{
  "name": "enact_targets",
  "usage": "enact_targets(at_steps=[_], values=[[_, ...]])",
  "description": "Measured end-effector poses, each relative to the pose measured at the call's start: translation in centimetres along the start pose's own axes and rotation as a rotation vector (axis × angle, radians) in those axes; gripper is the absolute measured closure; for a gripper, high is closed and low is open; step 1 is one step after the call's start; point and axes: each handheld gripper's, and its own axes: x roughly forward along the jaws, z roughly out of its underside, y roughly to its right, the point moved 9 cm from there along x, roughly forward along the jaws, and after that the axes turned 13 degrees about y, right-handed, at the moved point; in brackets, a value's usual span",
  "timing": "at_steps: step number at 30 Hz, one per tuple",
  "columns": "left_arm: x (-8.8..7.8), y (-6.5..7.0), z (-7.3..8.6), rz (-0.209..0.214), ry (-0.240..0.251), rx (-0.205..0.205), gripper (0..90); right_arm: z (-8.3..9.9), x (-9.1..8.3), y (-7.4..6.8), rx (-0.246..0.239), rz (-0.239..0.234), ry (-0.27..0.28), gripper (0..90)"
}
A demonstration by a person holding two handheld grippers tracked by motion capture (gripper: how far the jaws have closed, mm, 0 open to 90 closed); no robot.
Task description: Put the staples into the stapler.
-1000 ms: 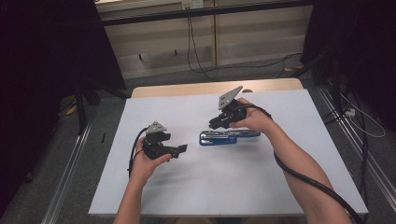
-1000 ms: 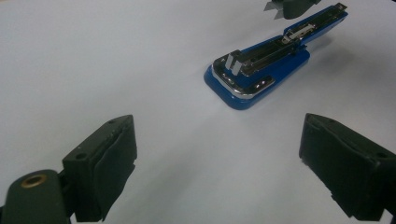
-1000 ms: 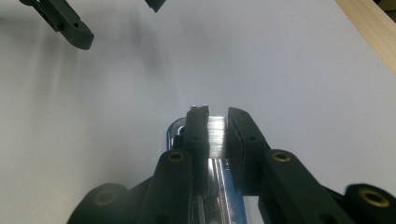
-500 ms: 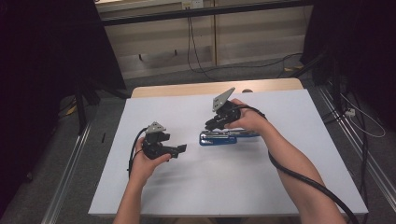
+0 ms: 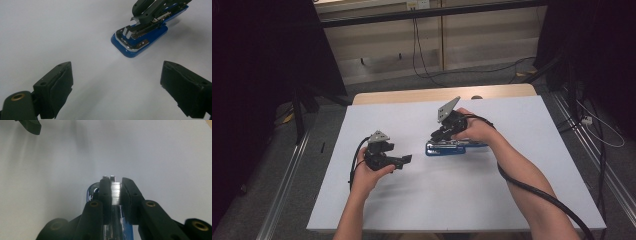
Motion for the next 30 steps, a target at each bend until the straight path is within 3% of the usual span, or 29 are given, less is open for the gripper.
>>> enact_targets(at_steps=[12, 30], values=[[-0.01, -0.12, 0.0, -0.005, 0.002, -0.002, 11.1, 0.43, 0.47, -0.09, -0.009, -0.025, -0.022, 79.4], [-0.01, -0.25, 0.04, -0.006, -0.001, 0.0, 11.1, 0.39, 0.47, -0.21, -0.017, -0.03, -0.011, 79.4]])
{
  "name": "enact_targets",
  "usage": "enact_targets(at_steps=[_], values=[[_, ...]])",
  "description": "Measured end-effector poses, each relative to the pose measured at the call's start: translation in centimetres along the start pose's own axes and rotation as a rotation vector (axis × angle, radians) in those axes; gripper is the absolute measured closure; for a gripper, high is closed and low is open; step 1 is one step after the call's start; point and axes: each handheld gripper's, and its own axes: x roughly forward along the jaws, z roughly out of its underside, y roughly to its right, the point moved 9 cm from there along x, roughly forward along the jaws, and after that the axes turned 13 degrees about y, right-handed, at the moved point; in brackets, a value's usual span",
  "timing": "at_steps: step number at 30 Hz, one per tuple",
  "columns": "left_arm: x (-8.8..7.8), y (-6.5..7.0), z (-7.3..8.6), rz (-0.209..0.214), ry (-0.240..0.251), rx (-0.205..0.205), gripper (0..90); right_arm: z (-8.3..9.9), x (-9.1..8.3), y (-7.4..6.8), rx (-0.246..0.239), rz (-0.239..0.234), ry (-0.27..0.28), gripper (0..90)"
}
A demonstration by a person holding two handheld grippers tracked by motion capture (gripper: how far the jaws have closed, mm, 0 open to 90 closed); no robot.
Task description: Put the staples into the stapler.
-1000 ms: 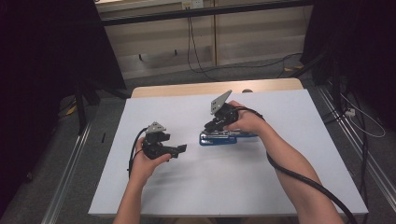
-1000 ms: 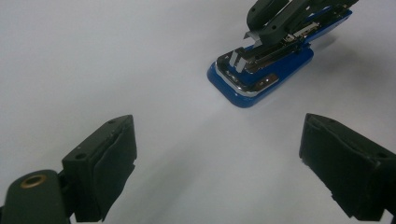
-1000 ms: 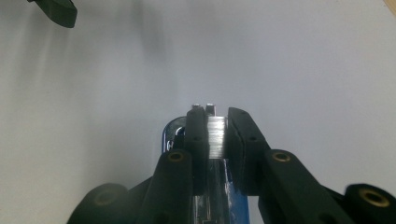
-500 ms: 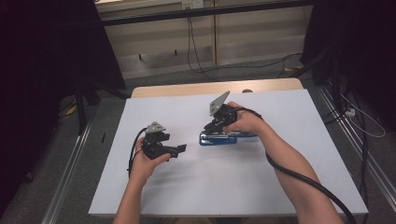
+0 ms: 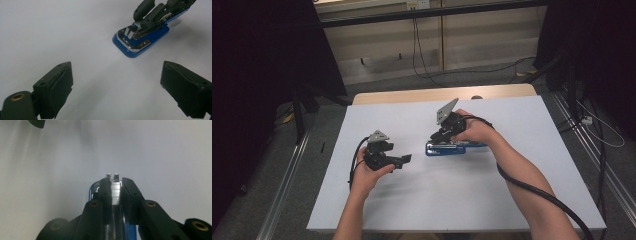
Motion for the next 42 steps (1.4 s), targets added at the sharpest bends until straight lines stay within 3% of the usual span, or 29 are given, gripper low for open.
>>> enact_targets(at_steps=[35, 42], values=[[0.11, 0.08, 0.05, 0.004, -0.002, -0.002, 11.1, 0.05, 0.61, -0.11, -0.003, -0.008, 0.0, 78.9], [0.14, 0.06, 0.04, 0.003, -0.002, 0.001, 11.1, -0.04, 0.46, -0.34, 0.005, 0.007, 0.024, 63.0]])
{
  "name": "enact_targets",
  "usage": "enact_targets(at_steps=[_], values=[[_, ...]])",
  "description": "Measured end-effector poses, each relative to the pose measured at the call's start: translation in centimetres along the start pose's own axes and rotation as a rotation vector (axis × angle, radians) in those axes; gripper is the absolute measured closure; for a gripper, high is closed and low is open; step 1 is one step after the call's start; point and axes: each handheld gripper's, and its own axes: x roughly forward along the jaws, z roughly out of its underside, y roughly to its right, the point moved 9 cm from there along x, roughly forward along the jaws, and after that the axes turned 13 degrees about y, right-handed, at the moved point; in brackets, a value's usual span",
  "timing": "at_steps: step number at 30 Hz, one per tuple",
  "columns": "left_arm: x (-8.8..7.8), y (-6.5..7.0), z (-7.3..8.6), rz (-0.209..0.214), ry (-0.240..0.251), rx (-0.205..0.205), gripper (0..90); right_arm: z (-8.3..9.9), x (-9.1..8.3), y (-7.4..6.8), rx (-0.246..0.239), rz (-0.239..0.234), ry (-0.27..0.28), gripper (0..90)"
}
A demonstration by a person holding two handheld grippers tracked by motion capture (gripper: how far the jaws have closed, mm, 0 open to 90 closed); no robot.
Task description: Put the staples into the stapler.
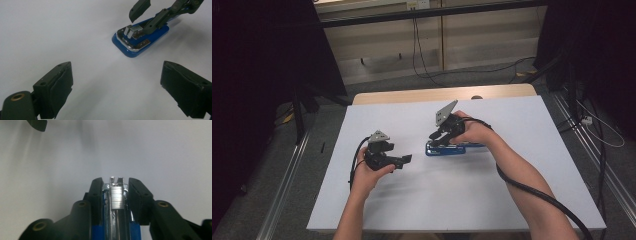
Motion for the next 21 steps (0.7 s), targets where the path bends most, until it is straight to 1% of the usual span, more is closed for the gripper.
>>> enact_targets(at_steps=[1, 4, 5, 7, 8, 9, 12, 13, 14, 16, 18, 19, 21], values=[[0.0, 0.0, 0.0, 0.001, -0.001, -0.002, 11.1, -0.2, -0.1, 0.0, 0.004, 0.005, 0.015, 61.3], [0.2, 0.2, 0.0, 0.005, -0.002, -0.003, 11.1, -0.5, -0.8, 0.3, 0.019, 0.04, 0.036, 54.4], [0.2, 0.2, 0.0, 0.006, -0.003, 0.001, 11.1, -0.6, -1.1, 0.3, 0.031, 0.053, 0.043, 51.2], [0.3, 0.3, 0.1, 0.008, -0.004, 0.002, 11.1, -0.8, -1.6, 0.3, 0.042, 0.077, 0.063, 48.6], [0.4, 0.3, 0.1, 0.008, -0.003, 0.003, 11.1, -0.8, -1.9, 0.3, 0.053, 0.086, 0.071, 46.7], [0.4, 0.4, 0.1, 0.011, -0.005, 0.003, 11.1, -0.8, -2.2, 0.3, 0.063, 0.107, 0.077, 43.2], [0.6, 0.6, 0.2, 0.014, -0.011, 0.005, 11.1, -0.7, -3.2, 0.4, 0.095, 0.153, 0.1, 36.6], [0.6, 0.7, 0.2, 0.016, -0.013, 0.006, 11.1, -0.7, -3.5, 0.4, 0.112, 0.175, 0.115, 33.9], [0.7, 0.7, 0.2, 0.018, -0.013, 0.009, 11.1, -0.6, -3.8, 0.4, 0.132, 0.188, 0.128, 33.0], [0.7, 0.7, 0.2, 0.019, -0.011, 0.01, 11.1, -0.4, -4.4, 0.3, 0.149, 0.214, 0.134, 30.1], [0.8, 0.8, 0.2, 0.019, -0.012, 0.011, 11.1, -0.1, -4.9, 0.1, 0.16, 0.241, 0.136, 24.9], [0.8, 0.8, 0.1, 0.019, -0.01, 0.012, 11.1, 0.0, -5.2, -0.1, 0.177, 0.255, 0.142, 21.9], [1.0, 0.9, 0.1, 0.025, -0.013, 0.018, 11.1, 0.3, -5.7, -0.3, 0.182, 0.288, 0.14, 18.5]])
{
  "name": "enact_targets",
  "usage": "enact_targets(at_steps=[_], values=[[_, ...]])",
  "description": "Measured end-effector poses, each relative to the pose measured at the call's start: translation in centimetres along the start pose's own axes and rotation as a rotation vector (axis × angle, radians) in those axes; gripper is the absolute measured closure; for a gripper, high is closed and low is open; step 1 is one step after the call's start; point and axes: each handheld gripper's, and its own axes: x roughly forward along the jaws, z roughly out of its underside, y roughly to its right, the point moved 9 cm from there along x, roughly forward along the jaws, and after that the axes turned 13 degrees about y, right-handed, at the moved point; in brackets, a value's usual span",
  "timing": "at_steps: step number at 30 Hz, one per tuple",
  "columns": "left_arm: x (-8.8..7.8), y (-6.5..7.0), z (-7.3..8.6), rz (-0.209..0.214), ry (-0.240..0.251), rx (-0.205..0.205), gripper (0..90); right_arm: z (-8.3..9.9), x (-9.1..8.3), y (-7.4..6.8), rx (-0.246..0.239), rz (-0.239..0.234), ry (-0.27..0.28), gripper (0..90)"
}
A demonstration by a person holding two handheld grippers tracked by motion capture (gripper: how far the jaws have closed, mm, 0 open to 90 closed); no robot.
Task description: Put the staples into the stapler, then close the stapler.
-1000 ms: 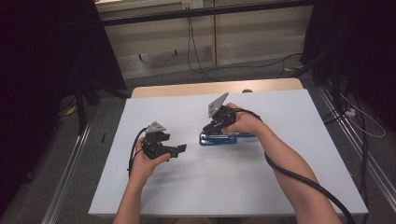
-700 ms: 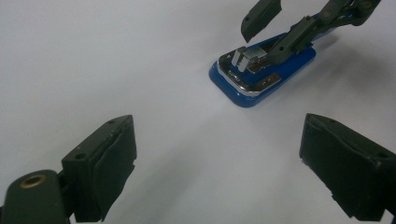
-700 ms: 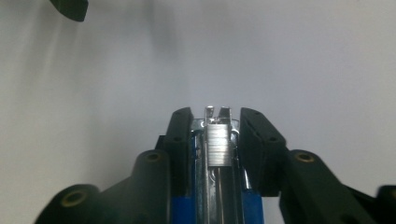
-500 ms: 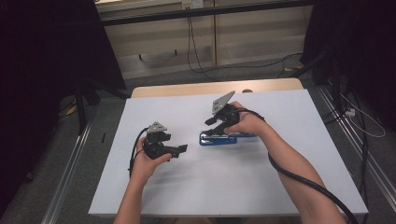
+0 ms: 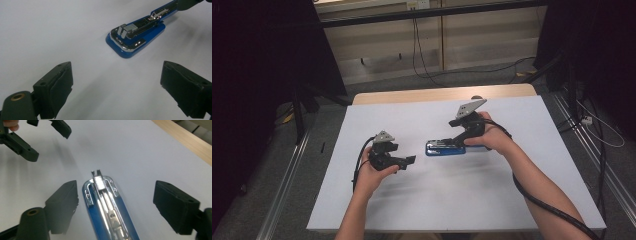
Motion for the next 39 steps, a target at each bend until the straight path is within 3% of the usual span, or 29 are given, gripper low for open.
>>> enact_targets(at_steps=[7, 20, 24, 26, 27, 31, 35, 39], values=[[0.3, 0.3, 0.0, 0.006, -0.001, 0.005, 11.2, 1.2, -2.0, 0.3, 0.006, 0.107, -0.023, 13.3], [1.4, 0.7, 0.0, 0.015, 0.01, -0.004, 15.2, 2.5, -6.1, 1.4, 0.066, 0.279, 0.008, 11.6], [2.1, 0.8, 0.0, 0.007, 0.013, 0.026, 22.9, 3.1, -7.5, 1.8, 0.084, 0.332, 0.026, 12.6], [2.5, 0.8, 0.0, 0.002, 0.021, 0.012, 27.8, 3.6, -8.2, 1.8, 0.085, 0.344, 0.024, 14.9], [2.6, 0.9, -0.1, 0.001, 0.029, 0.003, 32.6, 3.8, -8.5, 1.8, 0.085, 0.351, 0.024, 15.1], [2.9, 0.8, -0.2, -0.002, 0.035, 0.029, 48.3, 4.5, -9.7, 1.7, 0.083, 0.368, 0.013, 19.2], [3.3, 1.1, -0.1, 0.009, 0.036, 0.021, 60.7, 5.1, -10.6, 1.6, 0.078, 0.388, 0.007, 23.5], [3.6, 1.2, 0.1, 0.017, 0.028, 0.037, 72.6, 5.7, -11.3, 1.6, 0.083, 0.406, 0.003, 27.9]])
